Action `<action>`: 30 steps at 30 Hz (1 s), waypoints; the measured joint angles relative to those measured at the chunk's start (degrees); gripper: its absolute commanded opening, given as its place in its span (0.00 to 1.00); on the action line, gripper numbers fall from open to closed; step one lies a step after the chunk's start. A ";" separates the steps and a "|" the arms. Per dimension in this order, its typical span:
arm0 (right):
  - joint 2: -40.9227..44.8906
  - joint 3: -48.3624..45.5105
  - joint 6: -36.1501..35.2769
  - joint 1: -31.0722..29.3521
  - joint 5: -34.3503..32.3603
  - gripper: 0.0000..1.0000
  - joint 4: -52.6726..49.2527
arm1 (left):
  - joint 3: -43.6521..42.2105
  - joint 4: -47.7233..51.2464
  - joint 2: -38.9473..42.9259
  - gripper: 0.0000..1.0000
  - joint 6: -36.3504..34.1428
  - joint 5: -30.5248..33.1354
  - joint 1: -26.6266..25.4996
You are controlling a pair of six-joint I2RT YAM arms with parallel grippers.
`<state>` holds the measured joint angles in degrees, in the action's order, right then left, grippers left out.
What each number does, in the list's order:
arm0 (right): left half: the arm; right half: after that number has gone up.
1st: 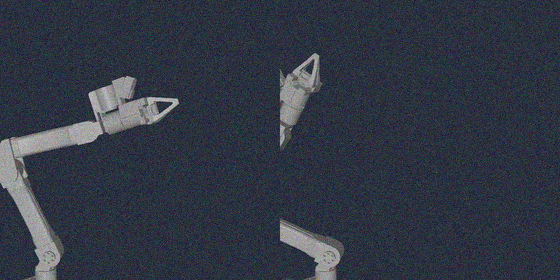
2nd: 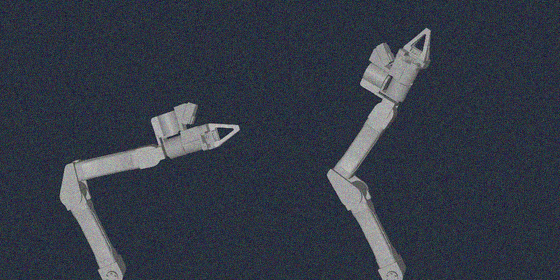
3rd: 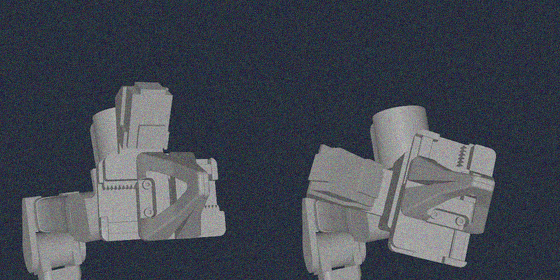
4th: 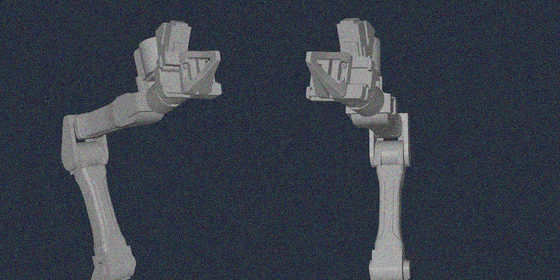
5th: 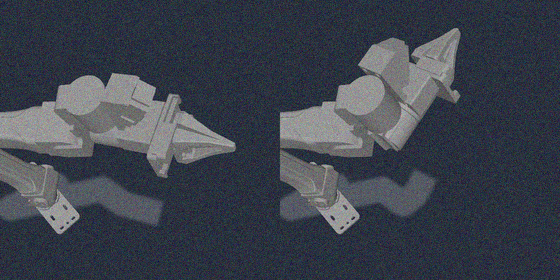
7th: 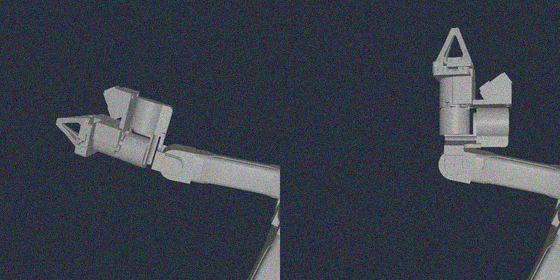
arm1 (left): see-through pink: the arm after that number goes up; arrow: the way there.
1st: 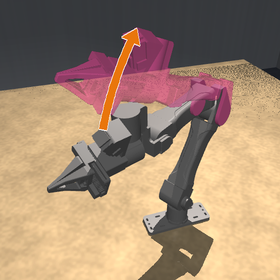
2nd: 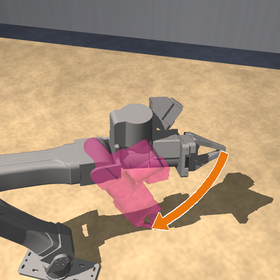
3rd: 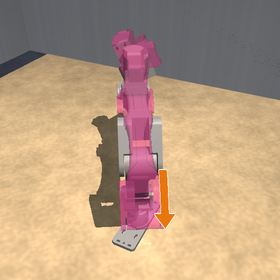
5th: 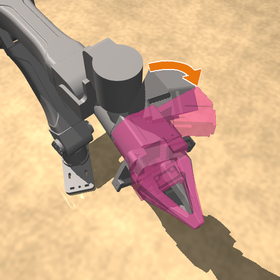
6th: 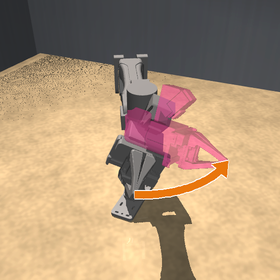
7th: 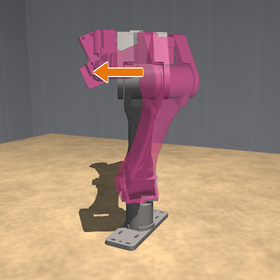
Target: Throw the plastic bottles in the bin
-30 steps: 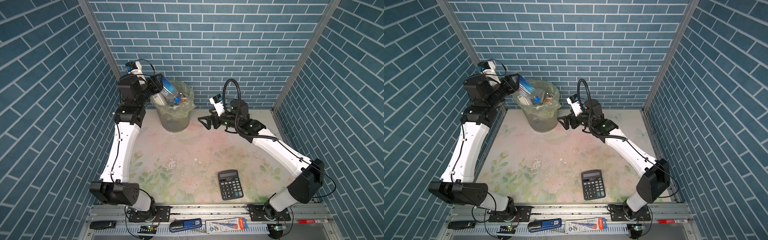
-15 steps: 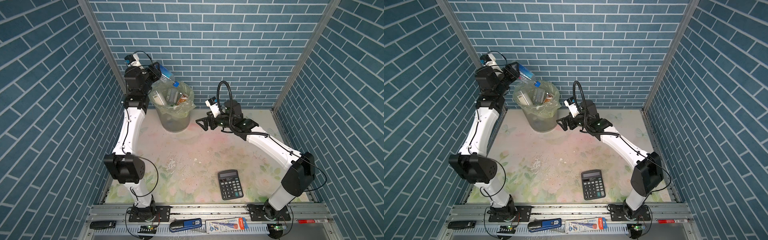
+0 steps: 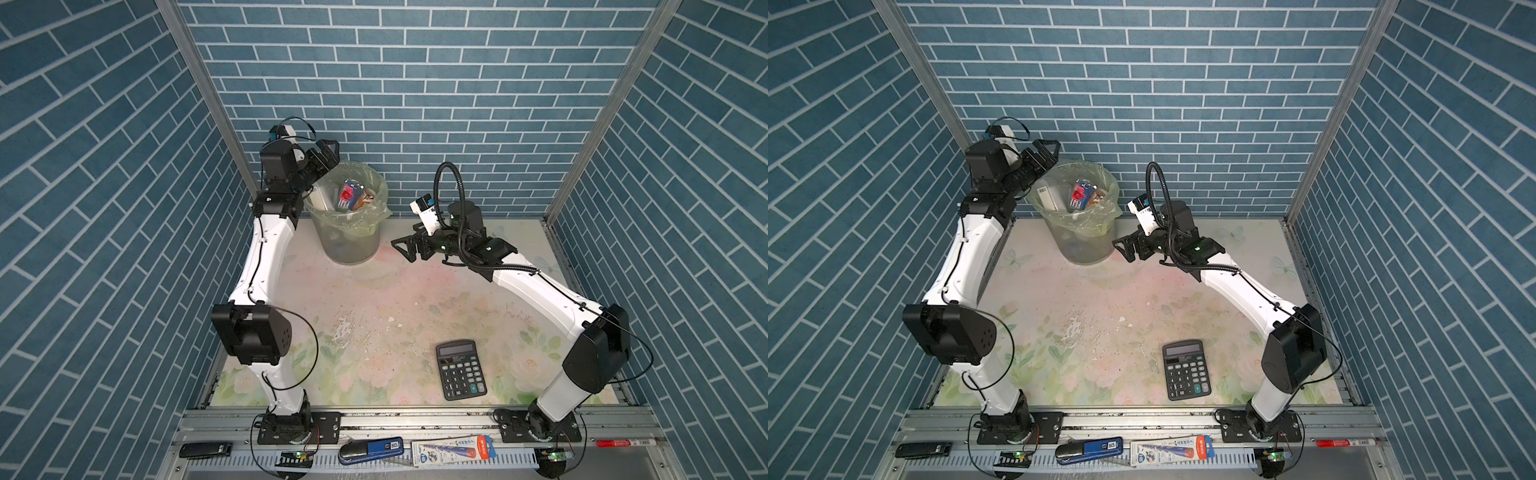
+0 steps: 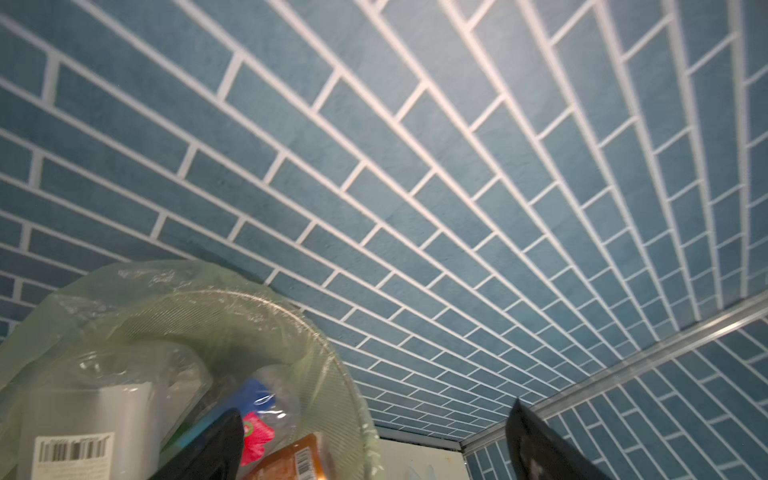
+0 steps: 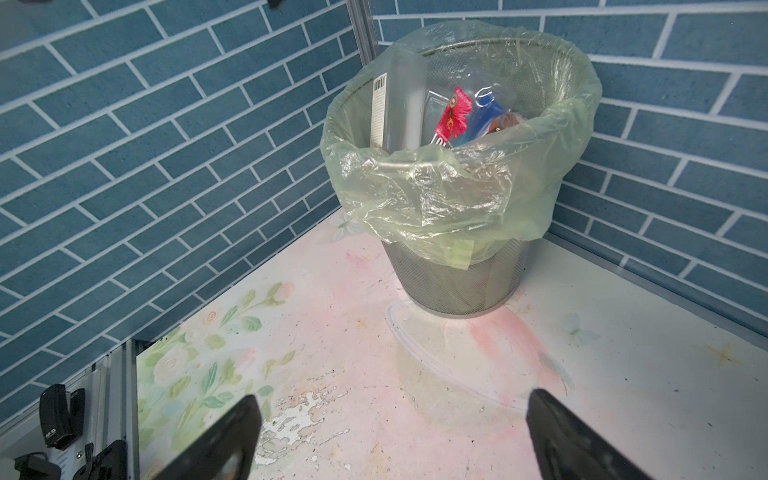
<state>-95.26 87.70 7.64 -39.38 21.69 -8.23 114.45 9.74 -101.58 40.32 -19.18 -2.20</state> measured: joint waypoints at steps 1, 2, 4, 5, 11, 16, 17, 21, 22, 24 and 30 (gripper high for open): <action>0.00 -0.02 0.02 0.00 0.04 0.99 0.15 | 0.00 -0.22 1.55 0.99 -0.07 -0.20 -0.22; 0.00 -0.04 0.02 0.00 0.11 0.99 0.24 | 0.00 -0.48 3.08 0.99 -0.13 -0.35 -0.46; 0.00 -0.11 0.02 0.00 0.11 0.99 0.35 | 0.00 -0.96 5.16 0.99 -0.26 -0.44 -0.87; 0.02 -0.11 0.02 0.00 0.11 0.99 0.35 | -0.02 -1.16 5.97 0.99 -0.31 -0.46 -1.09; 1.03 -1.07 0.04 0.00 -0.81 0.99 0.22 | -4.26 -1.84 8.41 0.99 -1.51 -1.11 -2.05; 3.04 -2.01 0.02 0.07 -4.94 0.99 -0.39 | -12.74 -1.86 11.89 0.99 -4.11 -1.51 -2.86; 3.58 -2.38 0.04 0.17 -6.36 0.99 -0.50 | -14.62 -1.86 12.98 0.99 -4.96 -1.46 -3.04; 5.51 -3.41 -0.02 0.87 -13.16 0.99 -1.75 | -22.05 -2.03 18.84 0.99 -9.01 -0.92 -3.69; 5.95 -3.61 -0.02 1.25 -15.39 0.99 -2.25 | -24.46 -2.38 20.92 0.99 -10.25 -0.37 -3.78; 7.04 -4.50 0.00 2.40 -19.85 0.99 -2.99 | -29.46 -3.23 25.14 0.99 -12.41 0.90 -3.85; 11.13 -9.64 2.12 10.40 -31.82 0.99 -4.94 | -44.22 -4.11 35.98 0.99 -18.51 8.48 -3.85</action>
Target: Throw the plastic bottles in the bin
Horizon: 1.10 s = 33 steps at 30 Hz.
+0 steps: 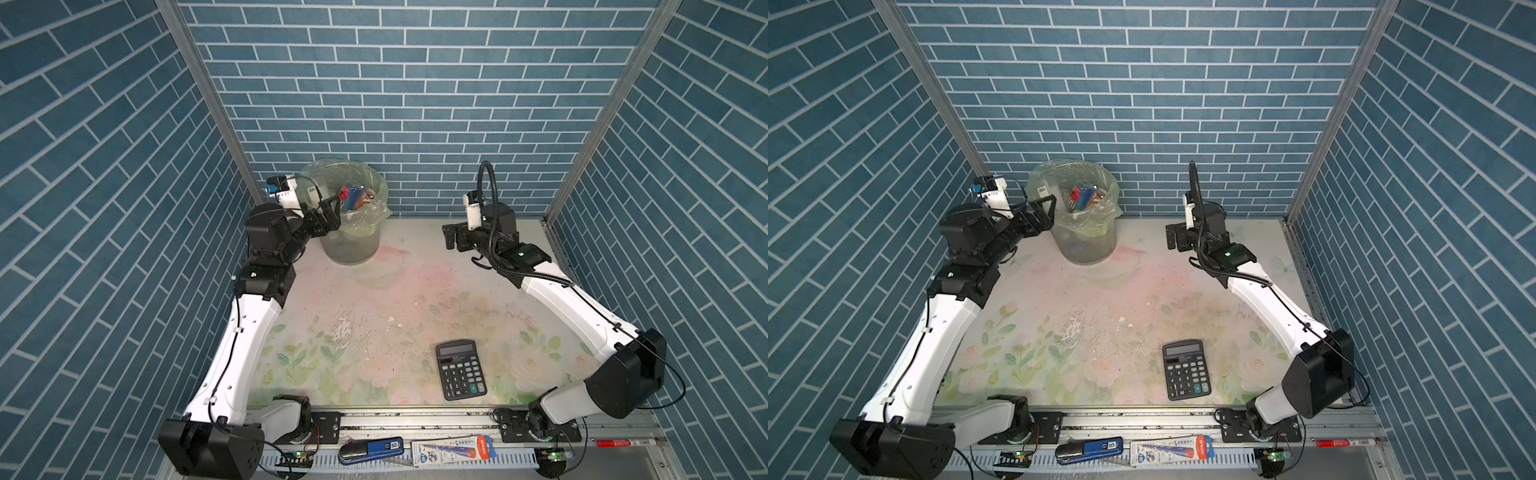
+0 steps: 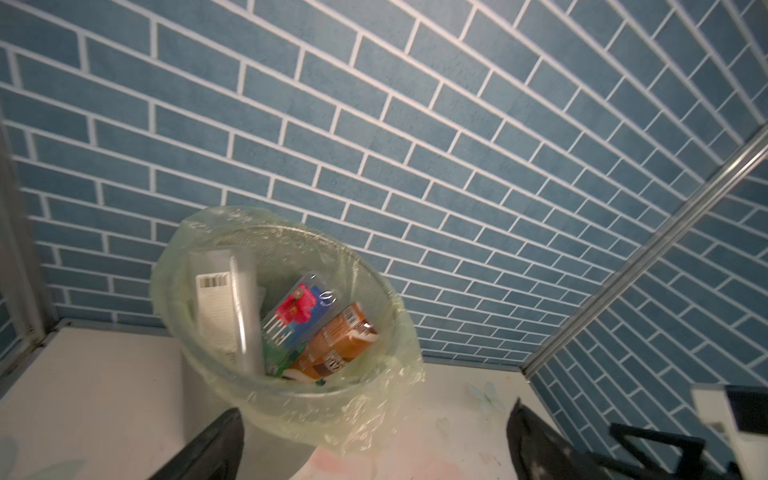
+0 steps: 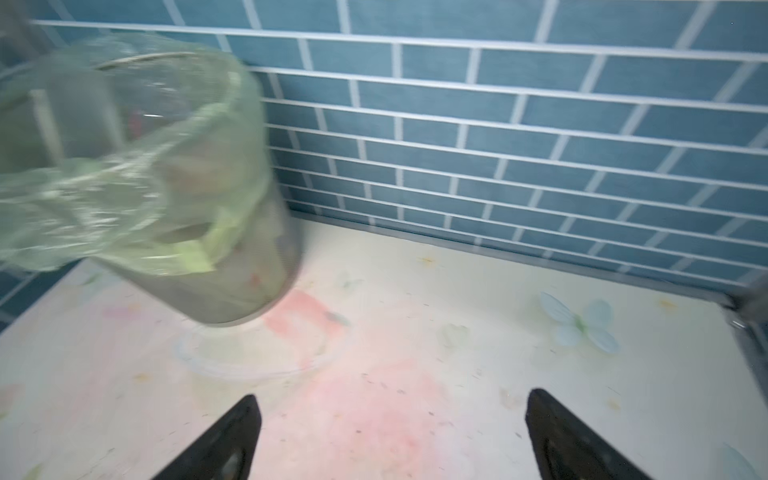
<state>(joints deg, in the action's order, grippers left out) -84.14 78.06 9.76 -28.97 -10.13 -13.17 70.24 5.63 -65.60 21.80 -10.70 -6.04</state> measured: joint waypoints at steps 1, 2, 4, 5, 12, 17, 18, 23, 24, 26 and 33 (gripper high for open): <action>0.70 -1.11 0.55 1.55 -1.86 0.99 -0.37 | -2.60 0.07 1.27 0.99 -0.74 1.92 0.00; 1.29 -2.25 0.94 3.26 -4.04 0.99 -0.79 | -5.44 0.09 2.40 0.99 -1.31 4.07 0.02; 1.84 -4.11 1.81 5.73 -7.72 0.99 -1.14 | -10.69 0.28 4.33 0.99 -1.86 8.02 0.02; 1.99 -5.22 2.03 6.71 -9.68 0.99 -1.16 | -13.27 0.44 5.16 0.99 -1.99 9.97 0.02; 2.84 -15.21 2.54 9.27 -20.87 0.99 1.92 | -28.20 0.39 8.76 0.99 -1.25 26.03 0.04; 6.67 -24.85 3.41 9.27 -24.79 0.99 8.76 | -42.36 -5.38 11.47 0.99 -0.31 38.82 0.07; 7.39 -26.75 3.30 9.27 -25.33 0.99 10.75 | -44.76 -7.06 11.58 0.99 -0.55 40.52 0.07; 9.86 -35.04 0.22 9.27 -27.71 0.99 21.09 | -52.09 -17.88 9.20 0.99 -5.95 46.51 0.57; 10.12 -36.30 -0.59 9.27 -28.24 0.99 23.15 | -52.98 -21.46 7.89 0.99 -7.06 46.23 1.01; 10.23 -38.82 -2.47 9.27 -29.46 0.99 27.82 | -54.93 -30.64 2.95 0.99 -9.42 44.44 2.82; 8.26 -43.25 -8.17 9.27 -35.43 0.99 39.87 | -52.39 -48.09 -16.74 0.99 -17.07 30.42 5.88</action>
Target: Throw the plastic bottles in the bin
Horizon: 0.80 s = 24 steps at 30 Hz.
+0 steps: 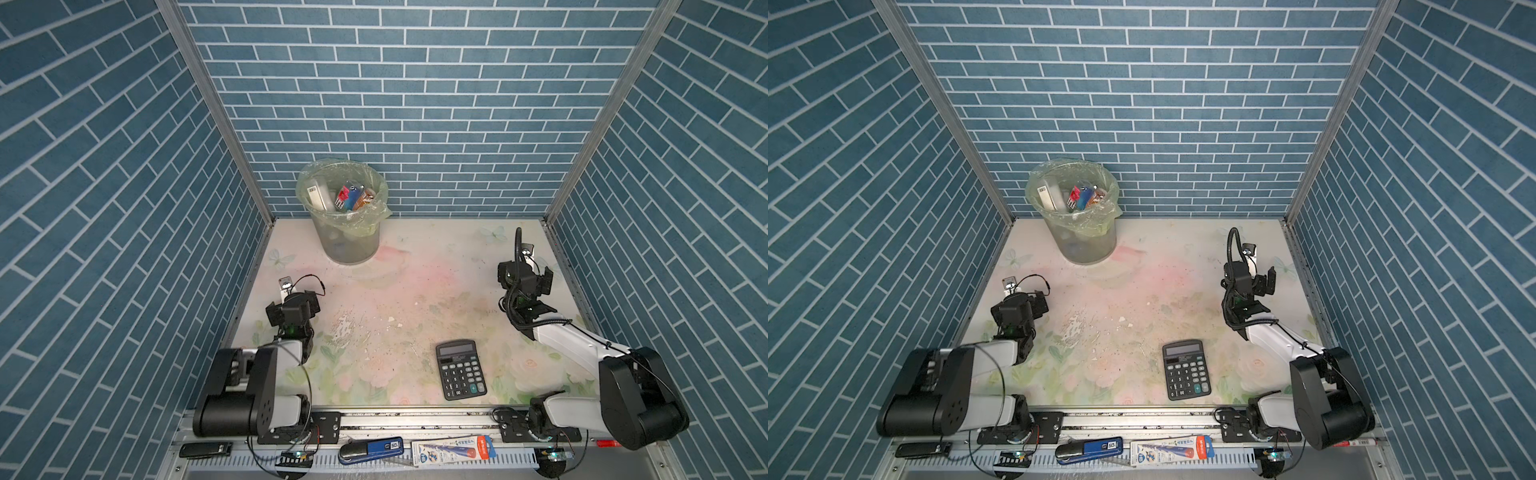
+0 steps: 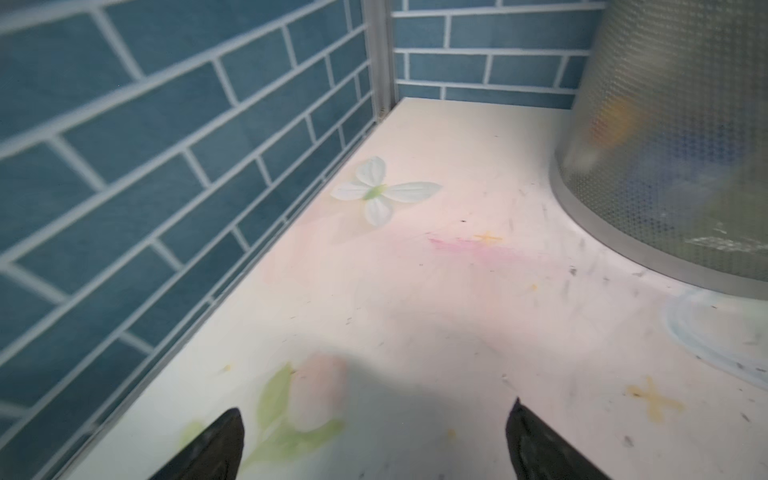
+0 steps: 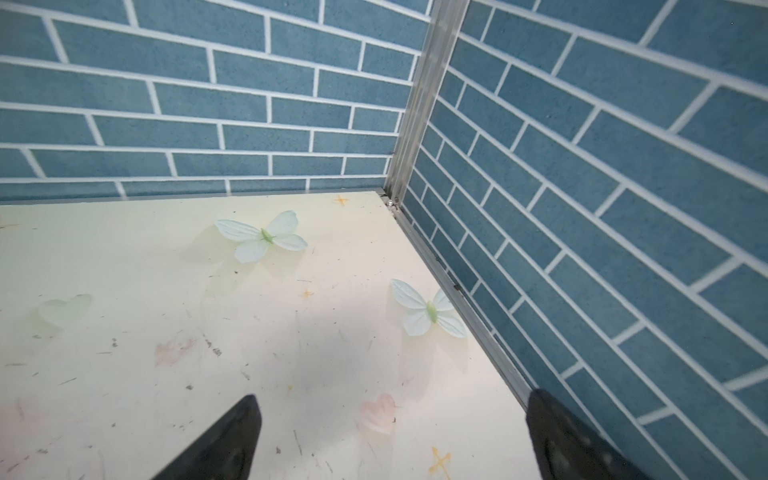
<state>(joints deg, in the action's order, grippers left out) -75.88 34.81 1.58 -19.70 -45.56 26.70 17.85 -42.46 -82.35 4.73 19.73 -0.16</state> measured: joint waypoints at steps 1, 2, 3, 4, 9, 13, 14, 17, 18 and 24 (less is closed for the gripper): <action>-0.81 -0.90 -1.01 0.00 -1.25 0.99 2.73 | 1.44 -1.05 -2.69 0.99 -1.40 -2.34 -0.35; -1.75 -2.14 -2.25 0.00 -2.38 0.99 5.95 | 2.54 -2.05 -4.50 0.99 -2.60 -4.42 -0.83; -2.56 -3.13 -3.23 0.00 -2.99 0.99 8.24 | 2.86 -2.86 -5.14 0.99 -3.39 -5.73 -1.14; -3.58 -4.39 -4.39 0.02 -3.56 0.99 10.97 | 2.93 -3.74 -5.27 0.99 -4.17 -7.08 -1.49; -8.70 -7.93 -8.90 0.33 -4.76 0.99 20.15 | 2.93 -6.01 -5.25 0.99 -6.05 -9.94 -1.64; -9.81 -10.67 -9.49 0.66 -4.48 0.99 25.24 | 2.93 -6.38 -5.25 0.99 -6.73 -10.84 -1.64; -9.81 -11.72 -9.44 0.81 -4.31 0.99 26.60 | 2.93 -6.38 -5.25 0.99 -6.80 -10.88 -1.64; -10.16 -14.01 -9.49 1.53 -3.48 0.99 29.51 | 2.93 -6.40 -5.25 0.99 -6.95 -11.04 -1.64; -10.40 -14.21 -9.49 1.90 -3.08 0.99 30.08 | 2.93 -6.40 -5.25 0.99 -6.97 -11.06 -1.64; -12.81 -14.71 -8.50 6.14 0.48 0.99 34.05 | 2.93 -6.43 -5.25 0.99 -7.04 -11.06 -1.64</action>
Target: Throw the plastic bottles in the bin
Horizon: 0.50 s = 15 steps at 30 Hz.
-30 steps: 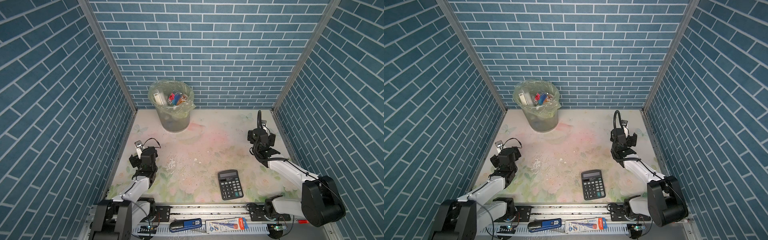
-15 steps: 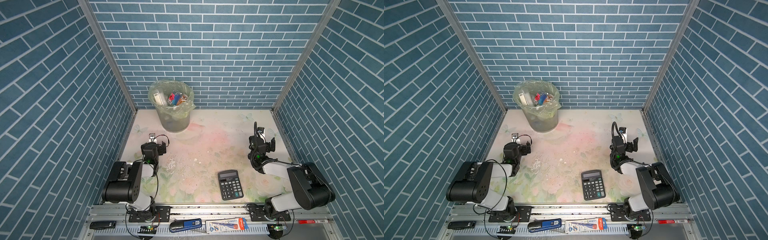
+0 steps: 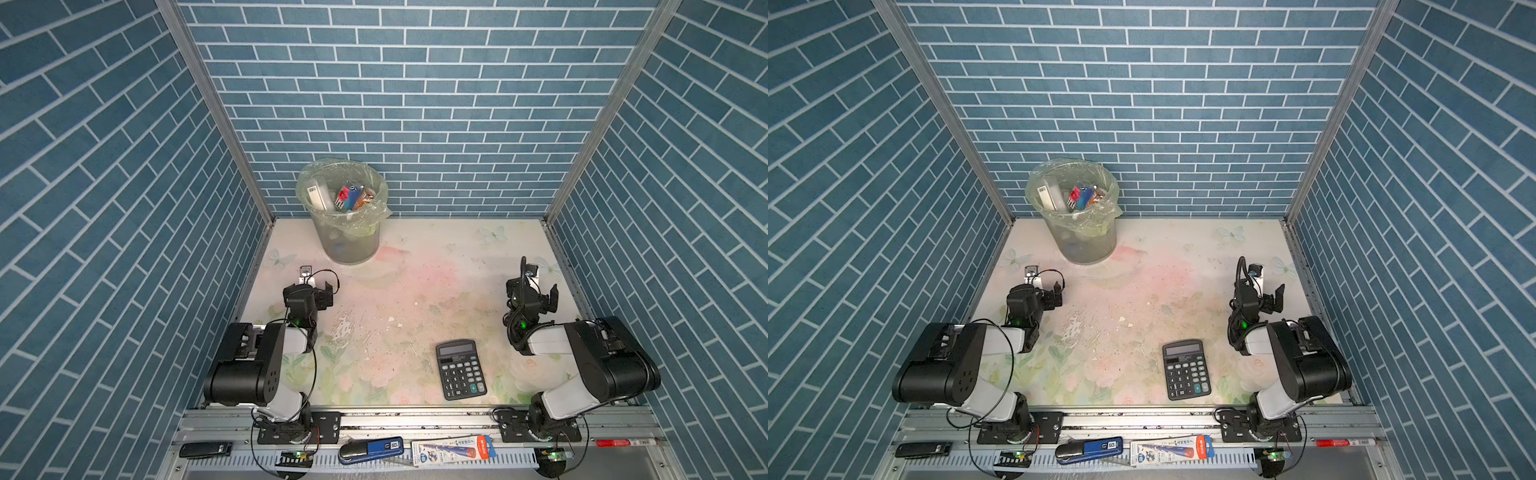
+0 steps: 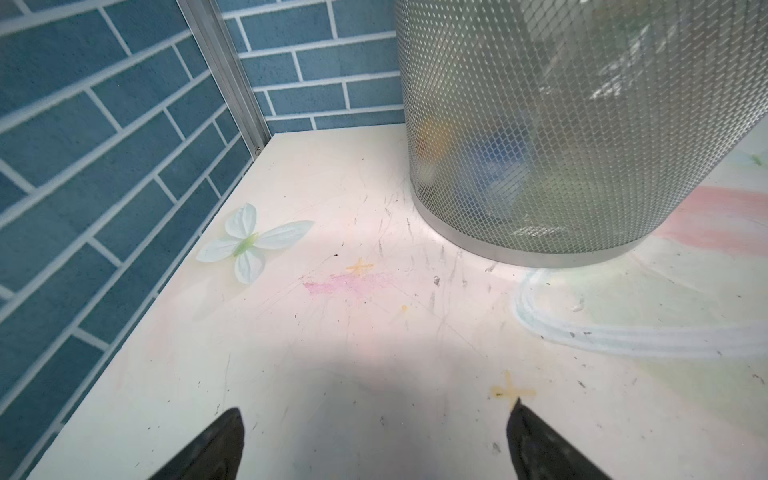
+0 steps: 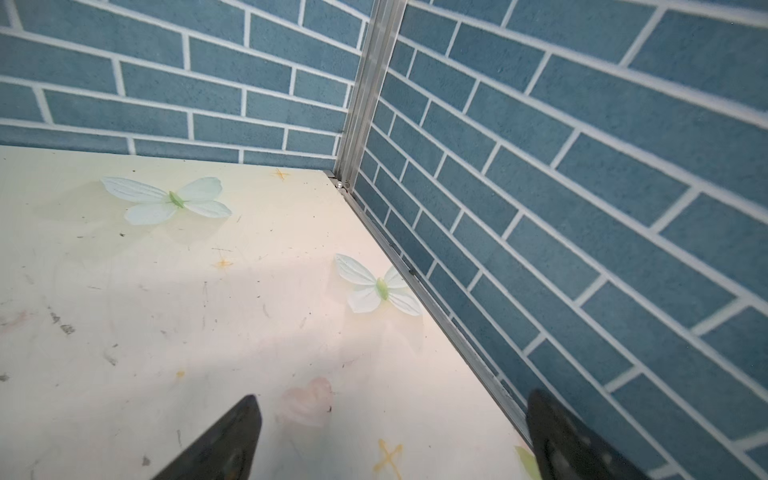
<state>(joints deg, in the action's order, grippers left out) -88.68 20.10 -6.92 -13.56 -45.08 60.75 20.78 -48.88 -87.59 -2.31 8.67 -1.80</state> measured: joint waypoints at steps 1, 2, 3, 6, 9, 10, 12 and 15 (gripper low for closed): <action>-0.07 0.00 0.07 0.09 0.68 0.99 0.00 | 0.00 0.00 0.00 0.99 -0.02 -0.02 0.00; -0.09 0.00 0.20 0.11 1.25 0.99 -0.15 | 0.00 -0.02 0.00 0.99 -0.07 0.00 0.00; -0.09 0.00 0.55 0.24 1.86 0.99 -0.39 | 0.00 -0.02 0.00 0.99 -0.09 -0.02 0.00; -0.04 0.09 1.18 0.94 3.80 0.99 -1.68 | 0.00 -0.09 0.00 0.99 -0.09 -0.02 0.00; 0.63 -0.02 2.95 3.37 7.72 0.99 -3.39 | 0.00 -0.13 0.00 0.99 -0.11 0.00 0.00; 1.22 -0.07 3.93 4.90 10.19 0.99 -3.98 | 0.00 -0.13 0.00 0.99 -0.09 0.00 0.00; 2.14 -0.35 5.42 8.52 15.98 0.79 -4.22 | 0.00 -0.15 0.00 0.99 -0.11 0.00 0.00; 1.25 -1.55 9.18 14.49 25.31 0.99 -2.40 | 0.02 -0.31 0.00 0.99 -0.11 0.00 0.00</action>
<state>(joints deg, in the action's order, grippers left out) -87.44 18.55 2.26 0.93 -19.77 58.35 20.80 -49.19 -87.59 -2.42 8.67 -1.80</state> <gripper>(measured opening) 0.810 0.994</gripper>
